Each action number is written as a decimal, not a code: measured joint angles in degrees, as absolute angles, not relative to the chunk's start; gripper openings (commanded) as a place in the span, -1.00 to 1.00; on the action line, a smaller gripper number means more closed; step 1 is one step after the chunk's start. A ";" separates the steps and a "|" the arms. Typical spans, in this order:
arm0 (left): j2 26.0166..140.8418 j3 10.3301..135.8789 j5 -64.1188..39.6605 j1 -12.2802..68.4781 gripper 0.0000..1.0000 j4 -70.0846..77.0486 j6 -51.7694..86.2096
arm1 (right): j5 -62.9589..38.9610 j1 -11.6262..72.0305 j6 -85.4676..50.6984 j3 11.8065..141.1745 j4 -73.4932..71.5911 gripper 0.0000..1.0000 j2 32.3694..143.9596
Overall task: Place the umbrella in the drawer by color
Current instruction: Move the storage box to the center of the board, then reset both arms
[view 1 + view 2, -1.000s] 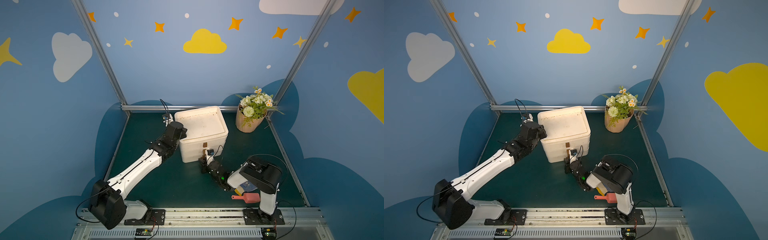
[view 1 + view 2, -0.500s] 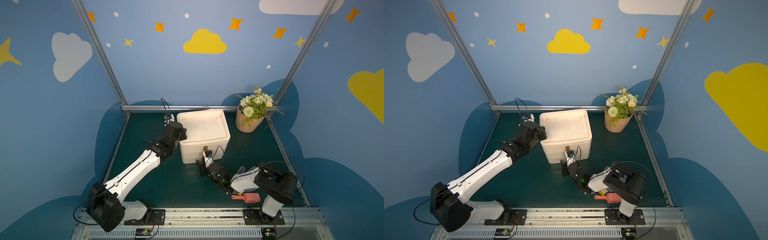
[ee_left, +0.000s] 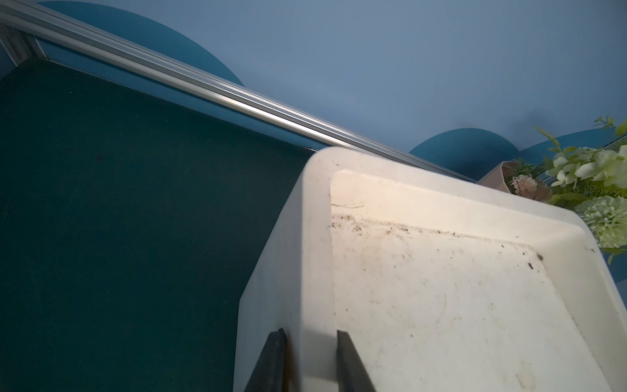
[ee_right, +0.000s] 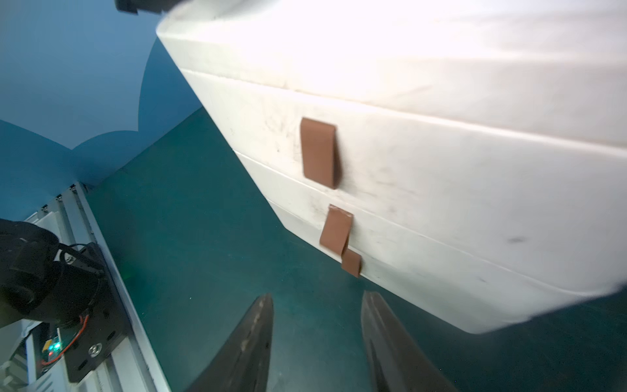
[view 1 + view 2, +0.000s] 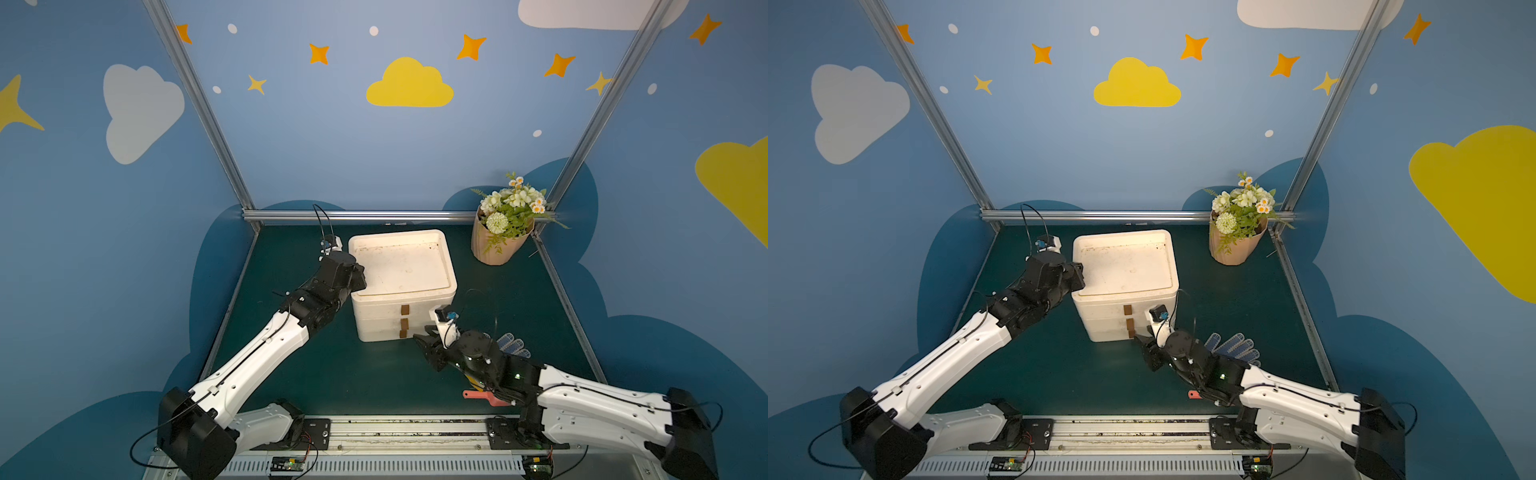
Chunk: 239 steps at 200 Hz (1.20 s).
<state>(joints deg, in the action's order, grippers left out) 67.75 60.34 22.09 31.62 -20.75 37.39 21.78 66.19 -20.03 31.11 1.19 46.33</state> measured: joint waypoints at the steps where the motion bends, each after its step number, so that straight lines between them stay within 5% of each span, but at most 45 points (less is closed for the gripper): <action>1: 67.70 60.29 22.11 31.62 -0.86 -20.78 37.39 | 22.17 66.19 -19.99 31.05 1.56 0.00 45.60; 45: 63.11 57.49 21.85 31.48 -0.58 -22.39 36.38 | 38.41 64.10 -8.71 24.49 4.54 0.21 21.74; 88: 61.76 56.66 17.72 30.68 -0.29 -23.40 34.41 | 44.23 50.13 -2.48 15.68 0.03 0.31 17.91; 118: 59.29 56.36 15.79 30.52 0.34 -28.16 33.91 | 40.58 41.95 -2.90 14.70 -0.58 0.45 28.82; 125: 58.33 56.38 15.53 30.55 0.93 -29.82 33.74 | 39.94 41.23 -3.20 14.92 -0.49 0.46 31.24; 128: 57.89 56.34 15.53 30.55 0.99 -30.39 33.71 | 39.75 40.97 -3.33 15.05 -0.38 0.46 32.36; 145: 54.57 56.36 14.98 30.57 1.00 -35.99 33.50 | 38.79 40.14 -3.92 15.90 0.19 0.49 35.97; 165: 49.21 56.38 14.81 30.85 1.00 -40.86 32.62 | 38.39 39.62 -4.05 16.67 -0.78 0.88 37.32; 239: 20.93 44.95 17.15 30.41 1.00 -39.44 25.06 | 33.58 29.41 0.56 17.96 -10.35 0.96 47.92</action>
<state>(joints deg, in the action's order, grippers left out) 20.93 44.95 17.15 30.41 -39.44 25.06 33.58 29.41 0.56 17.96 -10.35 47.92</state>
